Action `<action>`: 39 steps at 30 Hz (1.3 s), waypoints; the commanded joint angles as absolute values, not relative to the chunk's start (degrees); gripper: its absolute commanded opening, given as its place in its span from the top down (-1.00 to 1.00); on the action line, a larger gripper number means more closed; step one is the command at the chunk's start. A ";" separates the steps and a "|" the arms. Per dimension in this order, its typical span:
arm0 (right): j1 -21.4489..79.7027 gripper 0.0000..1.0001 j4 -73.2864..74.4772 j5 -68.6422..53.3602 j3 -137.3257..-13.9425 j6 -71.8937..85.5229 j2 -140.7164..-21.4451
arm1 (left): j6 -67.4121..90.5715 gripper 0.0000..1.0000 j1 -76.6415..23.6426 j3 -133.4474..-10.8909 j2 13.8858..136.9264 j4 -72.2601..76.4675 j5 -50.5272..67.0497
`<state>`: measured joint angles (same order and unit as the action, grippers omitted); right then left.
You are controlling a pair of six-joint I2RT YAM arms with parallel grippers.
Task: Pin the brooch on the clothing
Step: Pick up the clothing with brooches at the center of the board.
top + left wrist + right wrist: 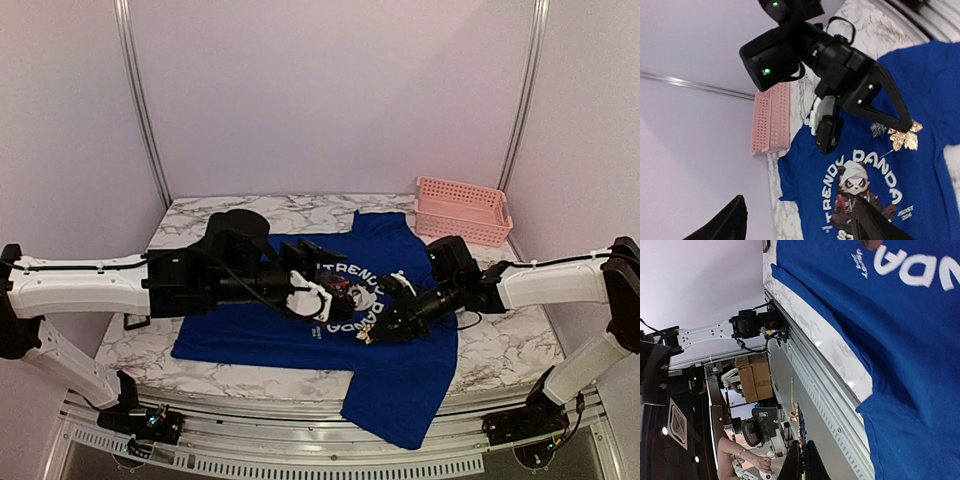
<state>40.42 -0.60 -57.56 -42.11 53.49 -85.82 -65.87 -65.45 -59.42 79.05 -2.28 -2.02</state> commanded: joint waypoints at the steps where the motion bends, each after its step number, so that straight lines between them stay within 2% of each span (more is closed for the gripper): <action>1: 39.86 1.00 5.92 -57.25 -35.84 52.48 -83.64 | -38.93 -0.26 -62.41 -69.91 88.73 -28.53 6.13; 3: 39.33 1.00 6.76 -57.64 -34.09 52.21 -83.59 | -34.54 -0.06 -60.34 -76.30 95.58 -34.68 7.62; 5: 38.59 1.00 7.67 -57.46 -33.00 50.82 -83.50 | -31.58 0.05 -57.91 -84.91 102.81 -41.34 10.95; 9: 36.47 1.00 6.27 -57.05 -30.65 48.78 -84.29 | -34.65 0.07 -56.45 -97.48 113.41 -49.15 18.44; 14: 35.52 1.00 2.28 -57.47 -30.94 47.28 -86.64 | -39.53 0.15 -56.90 -95.40 117.61 -41.86 18.12; 24: 34.40 1.00 2.09 -61.07 -33.00 43.69 -91.36 | -36.37 0.26 -57.03 -95.43 123.56 -35.49 17.28; 34: 33.26 1.00 1.25 -61.75 -35.98 42.82 -95.39 | -34.15 0.49 -57.10 -94.46 126.68 -31.28 17.10; 39: 33.14 1.00 -2.77 -61.46 -35.95 45.03 -97.36 | -33.33 0.48 -57.28 -92.81 127.60 -30.98 16.84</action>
<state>33.67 0.69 -61.14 -35.20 43.92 -95.18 -34.44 -56.73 -94.37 126.26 -32.03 16.27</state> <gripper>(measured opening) 0.021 0.259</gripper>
